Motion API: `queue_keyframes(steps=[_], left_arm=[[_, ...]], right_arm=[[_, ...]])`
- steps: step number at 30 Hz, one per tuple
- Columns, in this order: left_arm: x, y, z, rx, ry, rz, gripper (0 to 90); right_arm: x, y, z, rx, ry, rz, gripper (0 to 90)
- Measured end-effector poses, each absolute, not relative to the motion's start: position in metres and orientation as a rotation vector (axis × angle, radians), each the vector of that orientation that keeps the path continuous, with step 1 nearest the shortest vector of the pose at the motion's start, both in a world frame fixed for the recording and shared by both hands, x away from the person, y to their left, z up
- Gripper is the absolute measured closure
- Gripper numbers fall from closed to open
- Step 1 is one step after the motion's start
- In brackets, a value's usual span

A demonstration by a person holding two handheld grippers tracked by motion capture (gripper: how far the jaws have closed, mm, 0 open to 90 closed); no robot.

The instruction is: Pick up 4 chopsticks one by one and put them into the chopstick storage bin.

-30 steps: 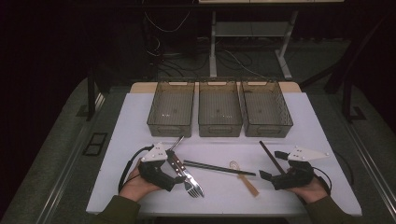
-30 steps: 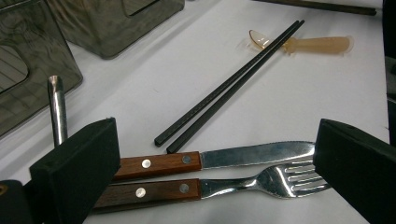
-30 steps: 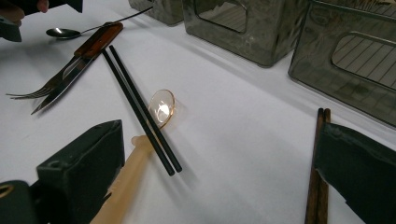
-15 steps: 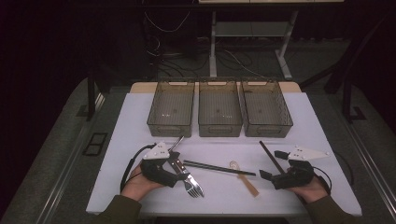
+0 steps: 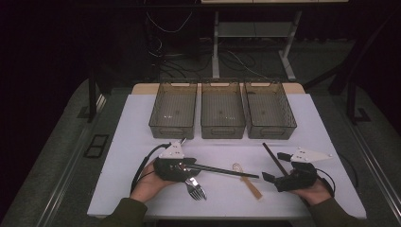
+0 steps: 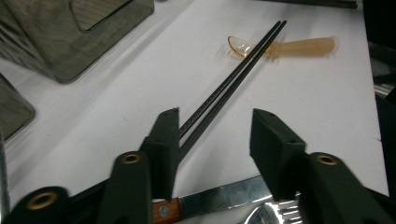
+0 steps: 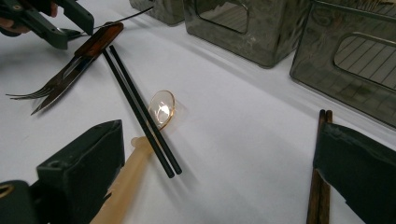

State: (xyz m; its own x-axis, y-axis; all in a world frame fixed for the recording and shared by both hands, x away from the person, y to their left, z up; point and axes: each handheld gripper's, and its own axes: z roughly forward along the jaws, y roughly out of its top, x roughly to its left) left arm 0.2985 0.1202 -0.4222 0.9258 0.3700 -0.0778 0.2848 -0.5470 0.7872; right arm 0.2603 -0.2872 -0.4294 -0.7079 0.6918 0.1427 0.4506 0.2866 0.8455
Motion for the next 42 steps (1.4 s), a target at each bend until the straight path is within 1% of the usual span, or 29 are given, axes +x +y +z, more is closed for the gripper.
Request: queue_keyframes(steps=[6, 9, 13, 17, 25, 34, 39, 40, 42], left_arm=[[0.306, 0.118, -0.424, 2.207, 0.487, 0.116, 72.3], [0.309, 0.117, -0.424, 2.214, 0.478, 0.095, 80.9], [0.311, 0.107, -0.426, 2.264, 0.458, 0.078, 88.3], [0.311, 0.102, -0.431, 2.308, 0.462, 0.068, 88.8], [0.311, 0.105, -0.435, 2.342, 0.499, 0.067, 88.8], [0.312, 0.103, -0.437, 2.346, 0.506, 0.064, 88.8], [0.314, 0.109, -0.433, 2.324, 0.509, 0.089, 88.7], [0.315, 0.111, -0.432, 2.318, 0.511, 0.092, 88.4], [0.318, 0.113, -0.432, 2.312, 0.506, 0.089, 85.0]], right_arm=[[0.260, -0.287, -0.430, 1.048, 2.305, 1.386, 2.3], [0.260, -0.287, -0.430, 1.053, 2.306, 1.383, 2.3], [0.260, -0.287, -0.430, 1.056, 2.305, 1.382, 2.3], [0.260, -0.287, -0.430, 1.056, 2.302, 1.385, 2.3], [0.260, -0.287, -0.430, 1.054, 2.305, 1.384, 2.3], [0.260, -0.287, -0.430, 1.055, 2.305, 1.382, 2.3], [0.260, -0.287, -0.430, 1.052, 2.306, 1.383, 2.3], [0.260, -0.287, -0.430, 1.056, 2.305, 1.384, 2.3], [0.260, -0.287, -0.430, 1.054, 2.305, 1.384, 2.3]])
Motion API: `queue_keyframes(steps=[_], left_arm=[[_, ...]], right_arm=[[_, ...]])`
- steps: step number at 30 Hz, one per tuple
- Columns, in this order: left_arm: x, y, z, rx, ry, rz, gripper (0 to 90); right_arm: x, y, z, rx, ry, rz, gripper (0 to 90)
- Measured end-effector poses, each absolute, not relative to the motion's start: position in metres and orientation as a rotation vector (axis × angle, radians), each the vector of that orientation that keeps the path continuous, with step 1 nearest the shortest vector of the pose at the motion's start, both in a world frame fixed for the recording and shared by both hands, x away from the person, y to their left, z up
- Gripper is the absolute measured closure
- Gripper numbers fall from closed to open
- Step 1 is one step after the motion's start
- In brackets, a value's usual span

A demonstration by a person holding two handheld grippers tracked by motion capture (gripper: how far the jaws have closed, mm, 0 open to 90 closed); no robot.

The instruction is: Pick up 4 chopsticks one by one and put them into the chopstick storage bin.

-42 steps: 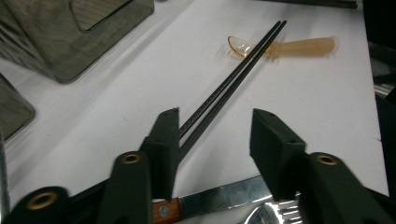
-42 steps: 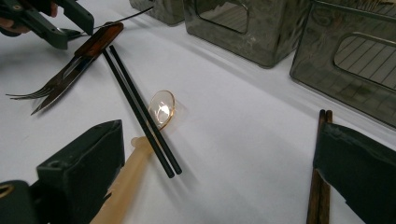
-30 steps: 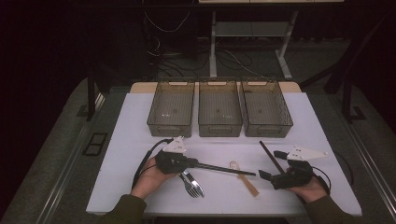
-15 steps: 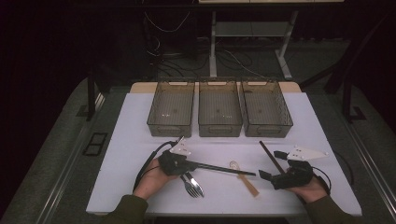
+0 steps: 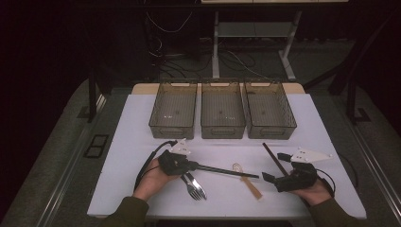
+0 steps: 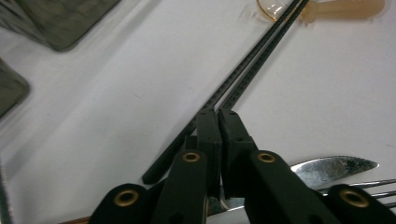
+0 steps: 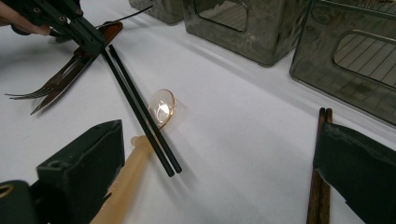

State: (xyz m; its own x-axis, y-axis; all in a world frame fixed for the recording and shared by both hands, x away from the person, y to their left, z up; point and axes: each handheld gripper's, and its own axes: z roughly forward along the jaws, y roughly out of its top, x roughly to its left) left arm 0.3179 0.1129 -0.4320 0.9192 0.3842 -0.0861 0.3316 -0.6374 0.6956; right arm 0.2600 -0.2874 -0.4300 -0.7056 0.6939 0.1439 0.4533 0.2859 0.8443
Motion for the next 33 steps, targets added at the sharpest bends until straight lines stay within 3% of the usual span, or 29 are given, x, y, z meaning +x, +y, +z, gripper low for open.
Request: queue_keyframes(steps=[10, 15, 25, 33], left_arm=[[0.327, 0.089, -0.432, 2.299, 0.383, 0.018, 60.9], [0.330, 0.073, -0.435, 2.309, 0.311, -0.021, 55.8], [0.335, 0.051, -0.443, 2.388, 0.166, -0.043, 57.0], [0.334, 0.048, -0.443, 2.409, 0.126, 0.004, 67.6]], right_arm=[[0.260, -0.288, -0.430, 1.061, 2.304, 1.383, 2.3], [0.260, -0.288, -0.430, 1.060, 2.305, 1.384, 2.3], [0.260, -0.288, -0.431, 1.054, 2.313, 1.382, 2.3], [0.261, -0.288, -0.431, 1.049, 2.315, 1.382, 2.3]])
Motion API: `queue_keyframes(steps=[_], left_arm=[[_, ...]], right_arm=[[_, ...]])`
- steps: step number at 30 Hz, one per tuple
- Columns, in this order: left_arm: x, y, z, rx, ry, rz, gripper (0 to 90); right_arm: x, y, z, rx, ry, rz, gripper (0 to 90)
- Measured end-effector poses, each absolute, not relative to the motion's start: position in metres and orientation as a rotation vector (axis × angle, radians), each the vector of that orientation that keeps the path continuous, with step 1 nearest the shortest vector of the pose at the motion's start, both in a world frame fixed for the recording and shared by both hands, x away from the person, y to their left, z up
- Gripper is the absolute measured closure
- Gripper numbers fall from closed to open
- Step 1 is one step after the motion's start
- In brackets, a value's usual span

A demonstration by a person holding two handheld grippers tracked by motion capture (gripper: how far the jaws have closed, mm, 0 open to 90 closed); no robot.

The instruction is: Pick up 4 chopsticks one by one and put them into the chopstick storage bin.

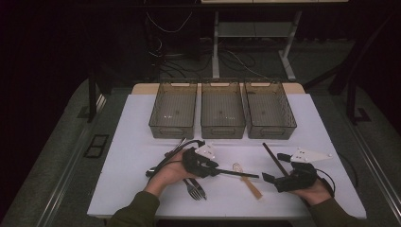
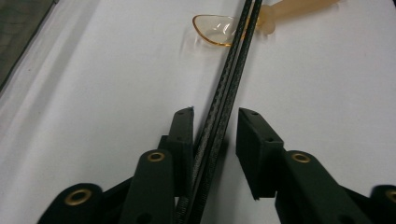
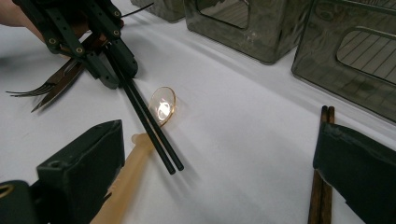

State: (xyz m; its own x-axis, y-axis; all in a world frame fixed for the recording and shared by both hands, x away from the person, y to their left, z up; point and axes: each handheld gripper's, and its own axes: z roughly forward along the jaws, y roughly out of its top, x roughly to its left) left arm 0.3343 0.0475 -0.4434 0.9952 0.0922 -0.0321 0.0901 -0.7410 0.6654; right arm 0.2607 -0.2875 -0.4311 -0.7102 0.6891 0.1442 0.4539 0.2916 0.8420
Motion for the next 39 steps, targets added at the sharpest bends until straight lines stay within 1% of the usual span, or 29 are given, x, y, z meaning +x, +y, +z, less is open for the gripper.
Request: queue_keyframes(steps=[5, 18, 26, 31, 34, 37, 39], left_arm=[[0.334, 0.047, -0.443, 2.412, 0.099, 0.024, 72.8], [0.333, 0.035, -0.443, 2.414, 0.021, 0.042, 75.6], [0.330, 0.025, -0.443, 2.409, 0.007, 0.045, 75.9], [0.330, 0.029, -0.439, 2.380, 0.059, 0.024, 66.0], [0.329, 0.037, -0.431, 2.347, 0.114, 0.011, 62.3], [0.329, 0.052, -0.423, 2.330, 0.171, 0.023, 62.0], [0.329, 0.063, -0.420, 2.316, 0.231, 0.033, 65.3]], right_arm=[[0.261, -0.287, -0.431, 1.050, 2.317, 1.380, 2.3], [0.261, -0.287, -0.431, 1.057, 2.320, 1.380, 2.3], [0.260, -0.288, -0.431, 1.057, 2.317, 1.382, 2.3], [0.260, -0.288, -0.431, 1.053, 2.316, 1.382, 2.3], [0.260, -0.288, -0.431, 1.051, 2.314, 1.385, 2.3], [0.260, -0.288, -0.431, 1.049, 2.313, 1.387, 2.3], [0.260, -0.288, -0.431, 1.045, 2.312, 1.387, 2.3]])
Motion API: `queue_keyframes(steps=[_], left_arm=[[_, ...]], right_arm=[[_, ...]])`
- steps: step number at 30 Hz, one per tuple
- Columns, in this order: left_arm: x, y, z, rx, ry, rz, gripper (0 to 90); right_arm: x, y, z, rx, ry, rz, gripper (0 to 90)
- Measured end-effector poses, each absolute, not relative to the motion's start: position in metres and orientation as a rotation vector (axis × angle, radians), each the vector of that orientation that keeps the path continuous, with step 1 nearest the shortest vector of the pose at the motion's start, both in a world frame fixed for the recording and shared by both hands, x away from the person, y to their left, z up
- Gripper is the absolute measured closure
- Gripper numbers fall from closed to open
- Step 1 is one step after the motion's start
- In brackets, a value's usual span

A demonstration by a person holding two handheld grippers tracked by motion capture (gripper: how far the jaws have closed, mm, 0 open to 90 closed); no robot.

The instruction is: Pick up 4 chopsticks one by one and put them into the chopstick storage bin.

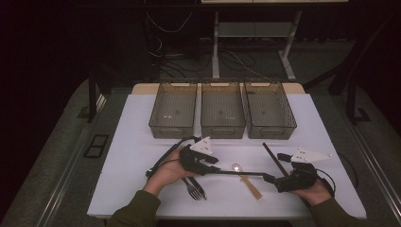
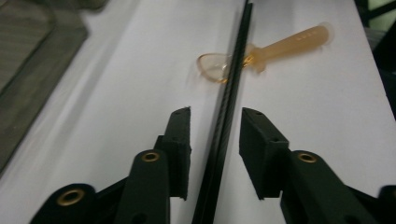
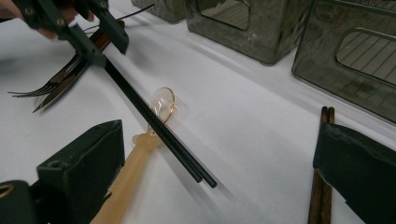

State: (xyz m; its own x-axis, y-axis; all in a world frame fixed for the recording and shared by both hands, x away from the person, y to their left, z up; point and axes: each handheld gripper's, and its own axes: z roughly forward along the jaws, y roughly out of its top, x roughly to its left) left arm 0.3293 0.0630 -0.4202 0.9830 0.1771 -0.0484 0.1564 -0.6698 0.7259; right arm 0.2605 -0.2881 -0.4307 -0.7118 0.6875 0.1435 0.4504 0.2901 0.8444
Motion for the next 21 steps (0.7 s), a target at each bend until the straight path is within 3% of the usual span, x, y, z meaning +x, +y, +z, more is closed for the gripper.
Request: queue_keyframes(steps=[4, 10, 21], left_arm=[[0.331, 0.087, -0.420, 2.321, 0.313, 0.056, 72.3], [0.329, 0.112, -0.422, 2.342, 0.347, 0.053, 72.8], [0.330, 0.107, -0.434, 2.426, 0.306, 0.002, 70.6]], right_arm=[[0.260, -0.288, -0.431, 1.042, 2.314, 1.385, 2.3], [0.260, -0.288, -0.431, 1.042, 2.315, 1.385, 2.3], [0.260, -0.288, -0.431, 1.046, 2.320, 1.383, 2.3]])
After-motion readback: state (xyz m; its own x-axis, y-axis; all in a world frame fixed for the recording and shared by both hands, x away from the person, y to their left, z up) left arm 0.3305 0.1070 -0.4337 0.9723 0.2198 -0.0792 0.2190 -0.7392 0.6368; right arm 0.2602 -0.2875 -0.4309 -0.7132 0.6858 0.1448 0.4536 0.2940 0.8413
